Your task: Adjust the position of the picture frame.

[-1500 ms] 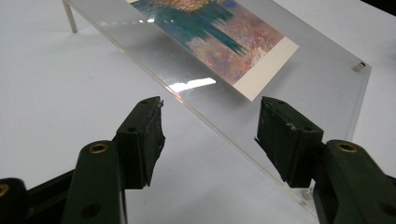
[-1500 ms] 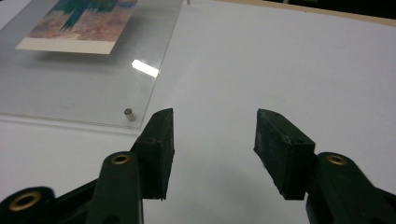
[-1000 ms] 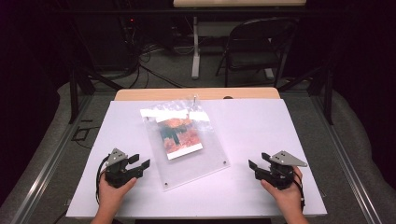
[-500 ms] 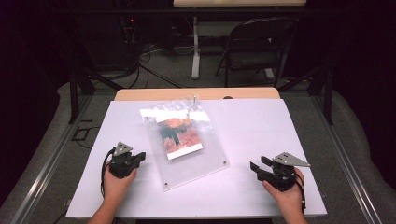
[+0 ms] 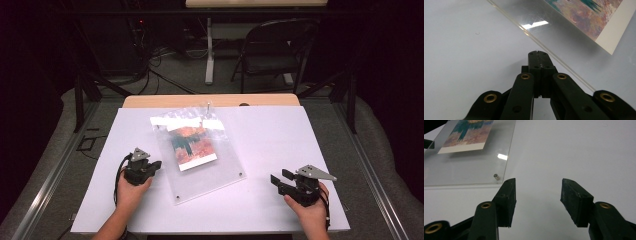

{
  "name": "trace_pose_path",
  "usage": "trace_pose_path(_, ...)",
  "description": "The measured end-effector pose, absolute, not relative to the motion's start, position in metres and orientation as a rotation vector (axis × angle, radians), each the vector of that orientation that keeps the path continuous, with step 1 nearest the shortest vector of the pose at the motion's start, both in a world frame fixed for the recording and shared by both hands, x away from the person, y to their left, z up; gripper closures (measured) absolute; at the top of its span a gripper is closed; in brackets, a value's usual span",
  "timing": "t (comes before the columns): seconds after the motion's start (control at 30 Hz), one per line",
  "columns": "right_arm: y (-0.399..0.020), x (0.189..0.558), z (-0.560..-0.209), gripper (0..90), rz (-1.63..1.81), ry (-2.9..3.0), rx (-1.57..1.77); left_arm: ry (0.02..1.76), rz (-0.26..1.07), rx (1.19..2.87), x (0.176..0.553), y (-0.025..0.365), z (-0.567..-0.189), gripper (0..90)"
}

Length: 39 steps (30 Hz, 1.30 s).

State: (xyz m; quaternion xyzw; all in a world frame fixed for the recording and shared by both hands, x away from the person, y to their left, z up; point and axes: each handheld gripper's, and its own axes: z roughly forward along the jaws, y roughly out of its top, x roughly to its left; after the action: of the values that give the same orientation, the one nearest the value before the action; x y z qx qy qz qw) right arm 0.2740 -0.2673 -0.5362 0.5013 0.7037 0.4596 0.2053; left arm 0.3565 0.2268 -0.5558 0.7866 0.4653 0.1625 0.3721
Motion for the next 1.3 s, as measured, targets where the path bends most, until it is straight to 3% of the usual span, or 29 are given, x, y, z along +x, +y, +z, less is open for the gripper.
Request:
trace_pose_path(0.8, -0.274, 0.271, -0.538, 45.5, 1.328, 1.936, 1.454, 1.197, 0.354, 2.028, 0.367, 0.225, -0.558, 90.0)
trace_pose_path(1.3, -0.276, 0.271, -0.538, 45.6, 1.344, 1.925, 1.468, 1.026, 0.291, 2.113, 0.356, 0.186, -0.555, 90.0)
